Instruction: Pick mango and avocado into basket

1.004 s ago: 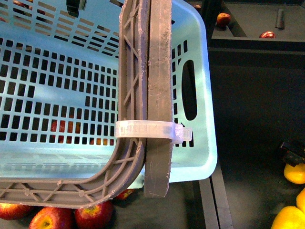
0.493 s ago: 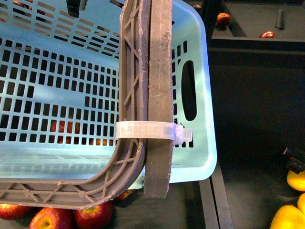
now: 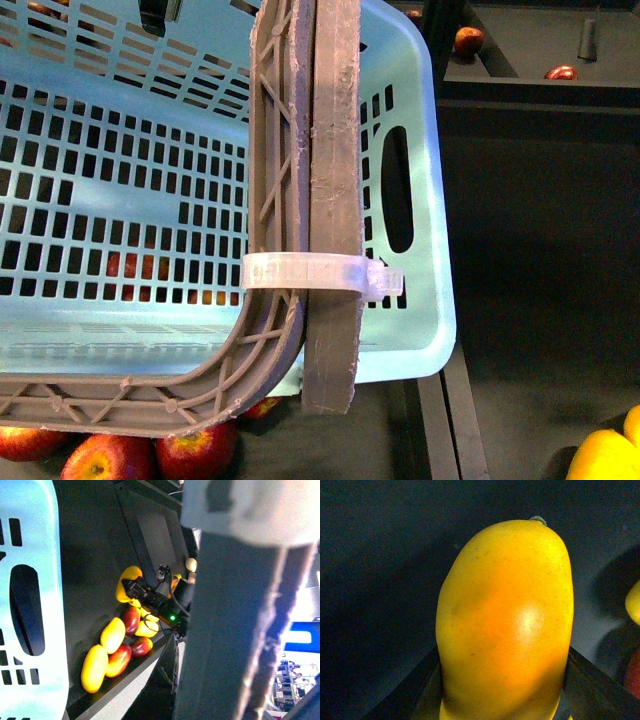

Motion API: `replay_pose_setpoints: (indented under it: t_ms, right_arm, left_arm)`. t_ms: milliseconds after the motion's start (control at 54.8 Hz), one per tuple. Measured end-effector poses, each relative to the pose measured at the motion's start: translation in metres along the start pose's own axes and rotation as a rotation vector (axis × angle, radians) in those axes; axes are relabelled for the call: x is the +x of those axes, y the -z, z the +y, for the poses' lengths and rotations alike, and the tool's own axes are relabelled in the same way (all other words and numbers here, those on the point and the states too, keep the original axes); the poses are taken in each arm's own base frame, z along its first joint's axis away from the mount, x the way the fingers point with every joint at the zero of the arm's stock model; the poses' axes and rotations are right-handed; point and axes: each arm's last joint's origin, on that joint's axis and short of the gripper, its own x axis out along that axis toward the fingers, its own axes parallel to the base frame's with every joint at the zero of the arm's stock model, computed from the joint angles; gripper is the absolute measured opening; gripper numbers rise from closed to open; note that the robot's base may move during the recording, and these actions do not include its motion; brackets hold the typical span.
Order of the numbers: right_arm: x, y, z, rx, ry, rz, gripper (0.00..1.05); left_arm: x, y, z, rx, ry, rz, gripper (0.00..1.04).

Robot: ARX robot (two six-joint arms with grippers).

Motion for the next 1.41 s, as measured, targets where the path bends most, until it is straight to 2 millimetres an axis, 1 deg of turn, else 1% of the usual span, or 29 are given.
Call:
replay_pose_setpoints:
  t_ms: [110, 146, 237, 329, 402, 475, 529, 602, 712, 821, 1168, 1405]
  right_arm:
    - [-0.016, -0.015, 0.009, 0.006, -0.059, -0.028, 0.58]
    - [-0.024, -0.021, 0.015, 0.008, -0.093, -0.038, 0.58]
    - [-0.048, -0.040, 0.038, 0.001, -0.204, -0.082, 0.58]
    - [-0.082, -0.054, 0.071, -0.027, -0.335, -0.125, 0.58]
    - [-0.113, -0.061, 0.098, -0.060, -0.462, -0.158, 0.58]
    - [-0.135, -0.064, 0.117, -0.089, -0.551, -0.181, 0.58]
    - [-0.144, -0.064, 0.125, -0.105, -0.595, -0.186, 0.58]
    - [-0.161, -0.060, 0.144, -0.144, -0.687, -0.185, 0.58]
    - [-0.171, -0.049, 0.158, -0.170, -0.754, -0.164, 0.58]
    - [-0.181, -0.024, 0.174, -0.213, -0.821, -0.108, 0.58]
    - [-0.199, 0.017, 0.208, -0.297, -0.937, -0.021, 0.58]
    - [-0.208, 0.034, 0.222, -0.328, -0.964, 0.009, 0.57]
  left_arm:
    - [0.000, 0.000, 0.000, 0.000, 0.000, 0.000, 0.07]
    - [0.000, 0.000, 0.000, 0.001, 0.000, 0.000, 0.07]
    - [0.000, 0.000, 0.000, 0.000, 0.000, 0.000, 0.07]
    - [0.000, 0.000, 0.000, 0.001, 0.000, 0.000, 0.07]
    - [0.000, 0.000, 0.000, 0.000, 0.000, 0.000, 0.07]
    - [0.000, 0.000, 0.000, 0.001, 0.001, 0.000, 0.07]
    - [0.000, 0.000, 0.000, 0.001, 0.000, 0.000, 0.07]
    - [0.000, 0.000, 0.000, 0.000, 0.000, 0.000, 0.07]
    - [0.000, 0.000, 0.000, 0.002, 0.000, -0.001, 0.07]
    - [0.000, 0.000, 0.000, 0.002, 0.000, 0.000, 0.07]
    - [0.000, 0.000, 0.000, 0.003, 0.001, -0.001, 0.07]
    - [-0.002, -0.002, 0.001, 0.002, -0.011, -0.014, 0.07]
